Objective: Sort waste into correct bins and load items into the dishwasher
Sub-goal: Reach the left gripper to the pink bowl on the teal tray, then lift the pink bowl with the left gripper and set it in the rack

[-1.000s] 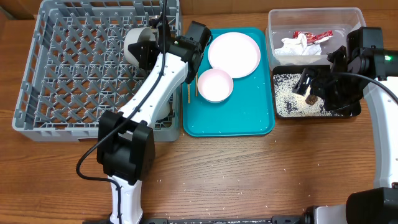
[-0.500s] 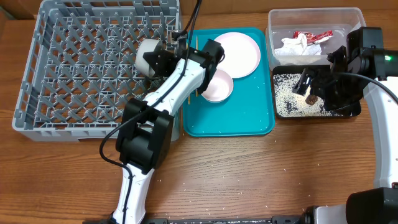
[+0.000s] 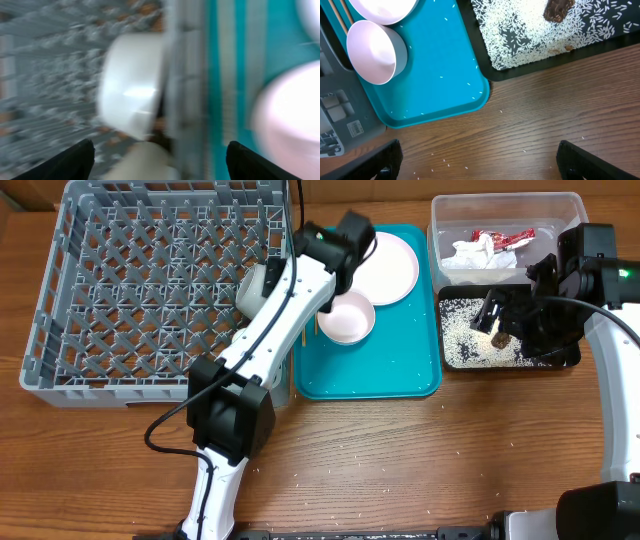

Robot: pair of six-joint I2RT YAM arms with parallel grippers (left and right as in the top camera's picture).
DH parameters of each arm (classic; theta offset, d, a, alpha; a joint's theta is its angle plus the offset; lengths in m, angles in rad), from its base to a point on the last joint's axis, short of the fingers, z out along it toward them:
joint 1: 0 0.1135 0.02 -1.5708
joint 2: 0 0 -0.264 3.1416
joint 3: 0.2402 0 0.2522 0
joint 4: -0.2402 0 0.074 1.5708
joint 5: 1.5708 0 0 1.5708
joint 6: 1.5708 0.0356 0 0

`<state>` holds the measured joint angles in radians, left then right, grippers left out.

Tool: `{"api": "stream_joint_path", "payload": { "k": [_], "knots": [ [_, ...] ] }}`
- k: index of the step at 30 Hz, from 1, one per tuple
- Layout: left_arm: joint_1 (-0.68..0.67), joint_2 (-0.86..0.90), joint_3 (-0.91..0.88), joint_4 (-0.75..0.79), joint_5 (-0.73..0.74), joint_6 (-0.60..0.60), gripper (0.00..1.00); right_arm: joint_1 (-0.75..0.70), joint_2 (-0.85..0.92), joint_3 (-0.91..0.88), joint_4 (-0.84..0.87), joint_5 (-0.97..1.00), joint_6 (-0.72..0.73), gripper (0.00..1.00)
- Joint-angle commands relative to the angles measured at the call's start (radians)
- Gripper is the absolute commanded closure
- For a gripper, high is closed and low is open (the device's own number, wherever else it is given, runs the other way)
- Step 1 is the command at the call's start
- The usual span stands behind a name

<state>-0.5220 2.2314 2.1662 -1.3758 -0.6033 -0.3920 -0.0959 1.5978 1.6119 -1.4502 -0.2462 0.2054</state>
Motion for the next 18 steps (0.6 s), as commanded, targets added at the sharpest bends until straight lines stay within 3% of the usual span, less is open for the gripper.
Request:
{"api": "stream_joint_path", "payload": {
  "k": [1,5,10,12,18],
  "knots": [
    [-0.002,-0.041,0.095,0.021,0.42,0.082,0.18,0.0,-0.016,0.018,0.005,0.01,-0.004,0.0],
    [0.003,-0.03,0.051,0.12,0.503,0.138,0.22,0.0,-0.016,0.018,0.005,0.01,-0.004,0.0],
    [0.05,-0.027,-0.111,0.315,0.55,0.319,0.23,0.0,-0.016,0.018,0.005,0.01,-0.004,0.0],
    [0.104,-0.027,-0.198,0.403,0.634,0.387,0.24,0.0,-0.016,0.018,0.005,0.01,-0.004,0.0],
    [0.123,-0.027,-0.322,0.526,0.645,0.438,0.29,0.0,-0.016,0.018,0.005,0.01,-0.004,0.0]
  ]
}}
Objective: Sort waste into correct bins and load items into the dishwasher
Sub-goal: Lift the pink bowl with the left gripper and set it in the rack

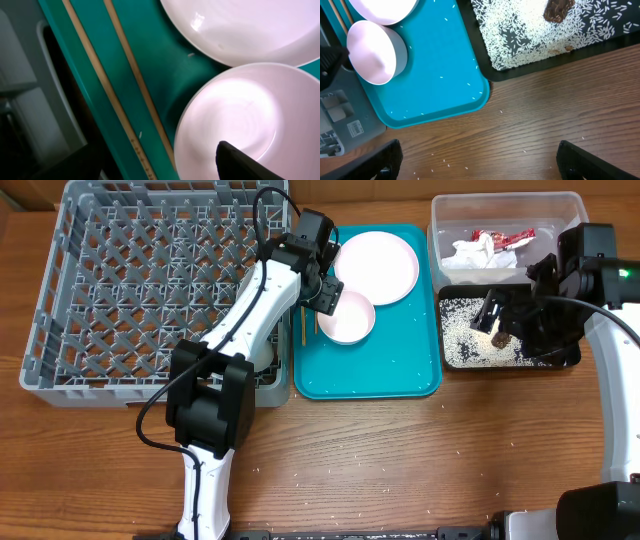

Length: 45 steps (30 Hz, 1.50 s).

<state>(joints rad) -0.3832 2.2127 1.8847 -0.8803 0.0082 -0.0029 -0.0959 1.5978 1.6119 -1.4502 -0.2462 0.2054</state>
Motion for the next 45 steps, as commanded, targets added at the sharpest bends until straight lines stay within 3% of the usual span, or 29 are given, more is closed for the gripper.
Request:
{"api": "stream_joint_path", "payload": {
  "k": [1,6,13,16,19,24,26,29,31,37,45],
  "knots": [
    [-0.016,-0.008,-0.055,0.042,0.034,0.048,0.3,0.0,-0.016,0.018,0.005,0.01,-0.004,0.0],
    [-0.016,-0.008,-0.113,0.075,0.034,0.037,0.37,0.0,-0.016,0.018,0.005,0.01,-0.004,0.0],
    [-0.016,-0.008,-0.154,0.107,0.034,-0.019,0.71,0.0,-0.016,0.018,0.005,0.01,-0.004,0.0],
    [-0.016,-0.008,-0.154,0.107,0.034,-0.028,0.96,0.0,-0.016,0.018,0.005,0.01,-0.004,0.0],
    [-0.016,-0.018,-0.121,0.063,0.034,-0.051,0.96,0.0,-0.016,0.018,0.005,0.01,-0.004,0.0],
    [-0.016,-0.135,0.15,-0.125,-0.048,-0.058,0.96,0.0,-0.016,0.018,0.005,0.01,-0.004,0.0],
    [-0.016,-0.181,0.235,-0.128,-0.192,-0.074,0.96,0.0,-0.016,0.018,0.005,0.01,-0.004,0.0],
    [-0.016,-0.206,0.285,-0.058,-0.676,-0.092,0.96,0.0,-0.016,0.018,0.005,0.01,-0.004,0.0],
    [-0.008,-0.183,0.283,-0.014,-0.893,-0.078,0.96,0.0,-0.016,0.018,0.005,0.01,-0.004,0.0],
    [0.046,-0.029,0.283,0.133,-1.253,-0.013,0.96,0.0,-0.016,0.018,0.005,0.01,-0.005,0.0],
    [0.076,0.167,0.283,0.346,-1.317,0.221,0.96,0.0,-0.016,0.018,0.005,0.01,-0.004,0.0]
  ]
}}
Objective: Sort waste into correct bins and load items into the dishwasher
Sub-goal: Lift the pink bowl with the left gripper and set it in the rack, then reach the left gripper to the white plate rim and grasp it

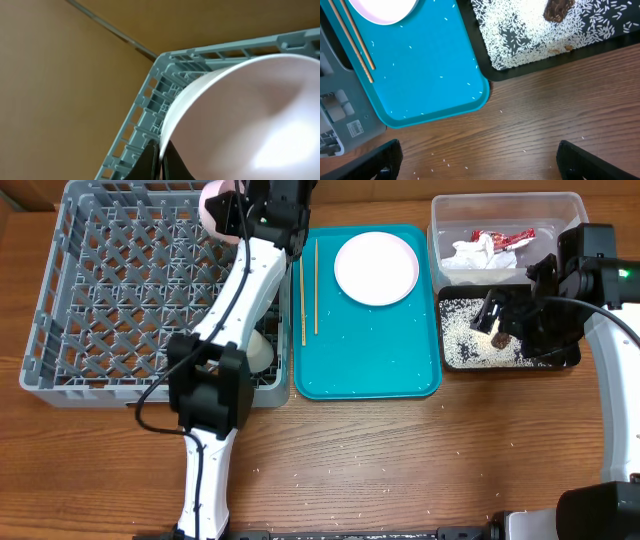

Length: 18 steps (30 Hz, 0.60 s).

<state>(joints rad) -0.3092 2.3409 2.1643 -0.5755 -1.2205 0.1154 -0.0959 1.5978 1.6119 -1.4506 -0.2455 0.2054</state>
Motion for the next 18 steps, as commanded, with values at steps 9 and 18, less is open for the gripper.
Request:
{"api": "stream_joint_path", "payload": {
  "k": [9,18],
  "knots": [
    [-0.05,0.092,0.0,-0.046,-0.106,0.141,0.96,0.0,-0.016,0.018,0.005,0.01,-0.004,0.0],
    [-0.102,0.092,-0.002,-0.046,-0.088,0.14,0.83,0.0,-0.016,0.018,0.005,0.01,-0.004,0.0]
  ]
}}
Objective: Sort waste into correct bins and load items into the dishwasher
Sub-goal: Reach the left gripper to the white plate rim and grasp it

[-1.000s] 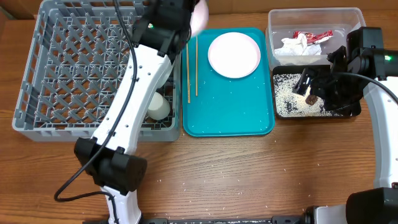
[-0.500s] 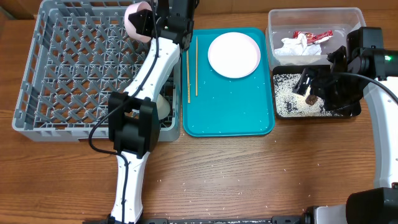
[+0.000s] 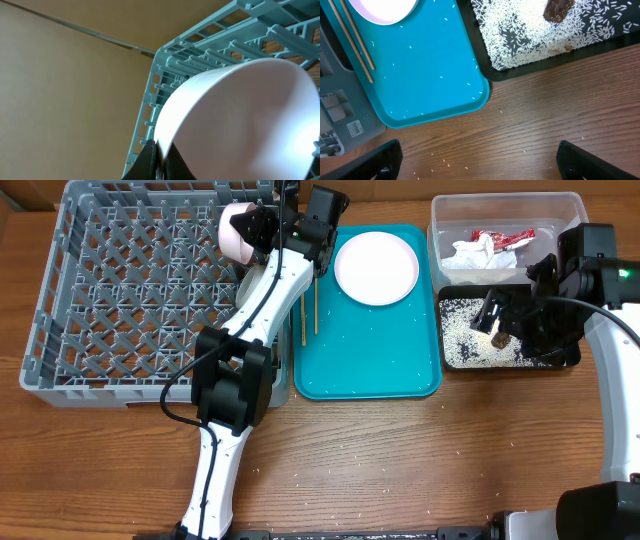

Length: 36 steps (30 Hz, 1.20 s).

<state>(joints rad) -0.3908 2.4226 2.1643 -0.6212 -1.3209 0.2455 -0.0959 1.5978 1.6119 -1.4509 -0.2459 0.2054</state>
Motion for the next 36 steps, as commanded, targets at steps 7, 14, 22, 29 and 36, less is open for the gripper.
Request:
{"api": "stream_joint_path", "payload": {
  "k": [7,14,22,29,36],
  "knots": [
    [-0.074,0.01,-0.001,0.054,0.013,0.023,0.32,0.0,-0.016,0.018,0.006,0.01,-0.004,0.0],
    [-0.105,0.008,0.001,0.083,0.098,0.069,0.24,0.0,-0.016,0.018,0.006,0.01,-0.004,0.0],
    [-0.141,-0.02,0.349,-0.337,0.689,-0.14,0.16,0.0,-0.016,0.018,0.006,0.01,-0.004,0.0],
    [-0.15,0.001,0.366,-0.527,1.217,-0.762,0.3,0.0,-0.016,0.018,0.006,0.01,-0.004,0.0],
    [-0.163,0.012,0.15,-0.436,1.192,-1.022,0.28,0.0,-0.016,0.018,0.006,0.01,-0.004,0.0]
  ]
}}
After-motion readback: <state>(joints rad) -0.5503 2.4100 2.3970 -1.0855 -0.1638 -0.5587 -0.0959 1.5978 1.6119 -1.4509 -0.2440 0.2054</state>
